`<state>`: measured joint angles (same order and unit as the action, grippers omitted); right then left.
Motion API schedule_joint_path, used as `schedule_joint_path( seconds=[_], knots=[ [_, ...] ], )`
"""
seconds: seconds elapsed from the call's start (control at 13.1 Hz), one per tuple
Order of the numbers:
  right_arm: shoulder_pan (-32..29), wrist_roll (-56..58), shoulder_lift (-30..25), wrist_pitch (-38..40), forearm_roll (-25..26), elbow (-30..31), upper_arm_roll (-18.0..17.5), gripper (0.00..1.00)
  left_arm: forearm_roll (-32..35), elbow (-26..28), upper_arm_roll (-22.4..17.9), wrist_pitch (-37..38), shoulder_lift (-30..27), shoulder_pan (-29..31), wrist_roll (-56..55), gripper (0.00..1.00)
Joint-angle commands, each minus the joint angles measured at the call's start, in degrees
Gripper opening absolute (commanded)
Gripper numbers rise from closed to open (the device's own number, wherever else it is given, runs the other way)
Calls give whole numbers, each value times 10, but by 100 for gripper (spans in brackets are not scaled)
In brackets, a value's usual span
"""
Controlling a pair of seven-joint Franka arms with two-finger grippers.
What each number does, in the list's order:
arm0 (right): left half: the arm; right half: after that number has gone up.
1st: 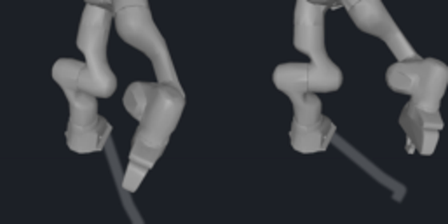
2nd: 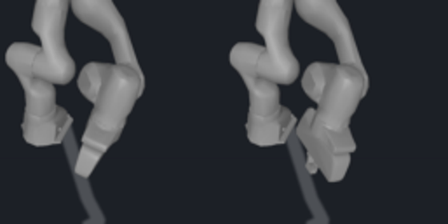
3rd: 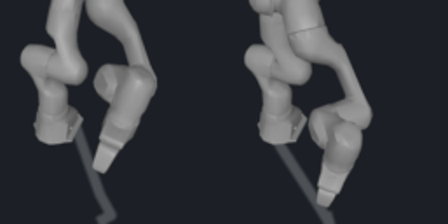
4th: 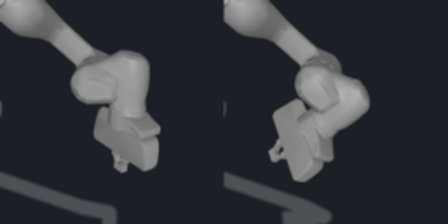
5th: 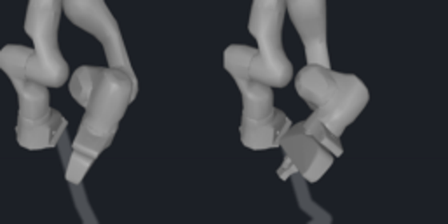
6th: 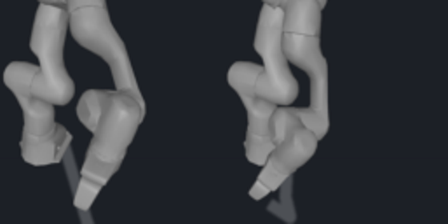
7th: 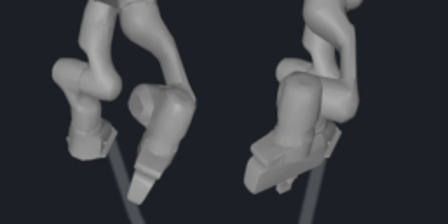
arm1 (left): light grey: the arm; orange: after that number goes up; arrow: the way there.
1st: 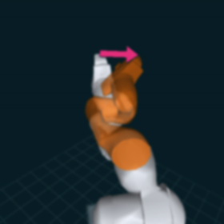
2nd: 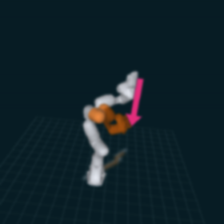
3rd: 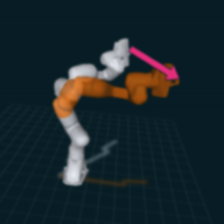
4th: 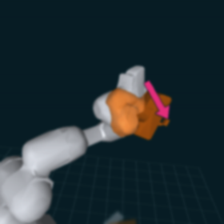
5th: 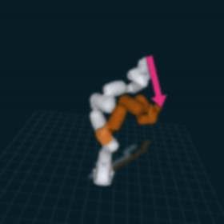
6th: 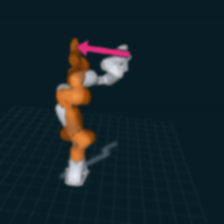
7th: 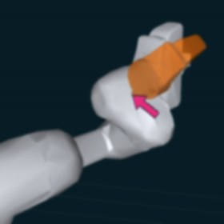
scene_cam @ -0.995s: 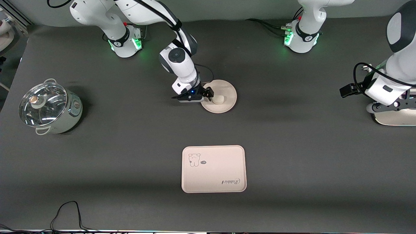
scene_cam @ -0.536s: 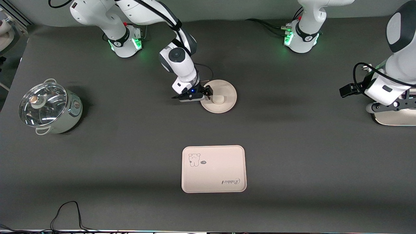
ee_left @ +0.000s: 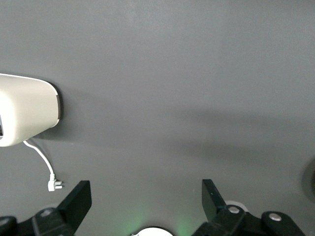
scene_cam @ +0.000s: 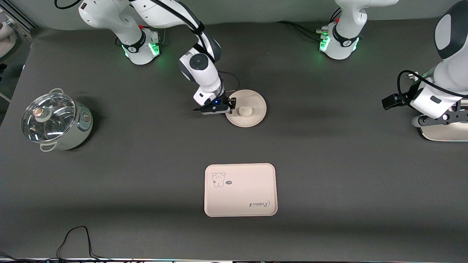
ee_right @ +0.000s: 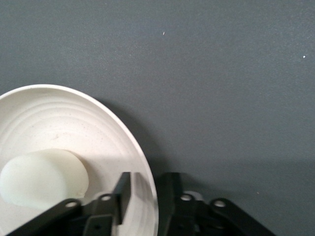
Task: Place bun in plate and plate on tray
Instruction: 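Close the right gripper on the plate rim, then carry the plate with the right gripper over the rabbit tray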
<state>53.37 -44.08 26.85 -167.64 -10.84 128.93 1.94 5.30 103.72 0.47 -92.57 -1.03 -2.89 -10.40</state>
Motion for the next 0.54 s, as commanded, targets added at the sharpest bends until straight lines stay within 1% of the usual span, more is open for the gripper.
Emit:
schedule_joint_path(
  seconds=[0.0,0.08,0.15,0.46],
  knots=[
    [5,18,-14,-4,-5,10,6,14,3,-2,2,10,-6,2,3,100],
    [5,20,-14,-4,-5,11,6,6,3,-2,2,11,-6,2,3,100],
    [4,20,-14,-4,-5,10,6,3,2,-2,2,12,-6,2,2,100],
    [1,23,-23,-1,-5,10,8,0,-4,-2,2,16,-14,1,-2,100]
  ],
)
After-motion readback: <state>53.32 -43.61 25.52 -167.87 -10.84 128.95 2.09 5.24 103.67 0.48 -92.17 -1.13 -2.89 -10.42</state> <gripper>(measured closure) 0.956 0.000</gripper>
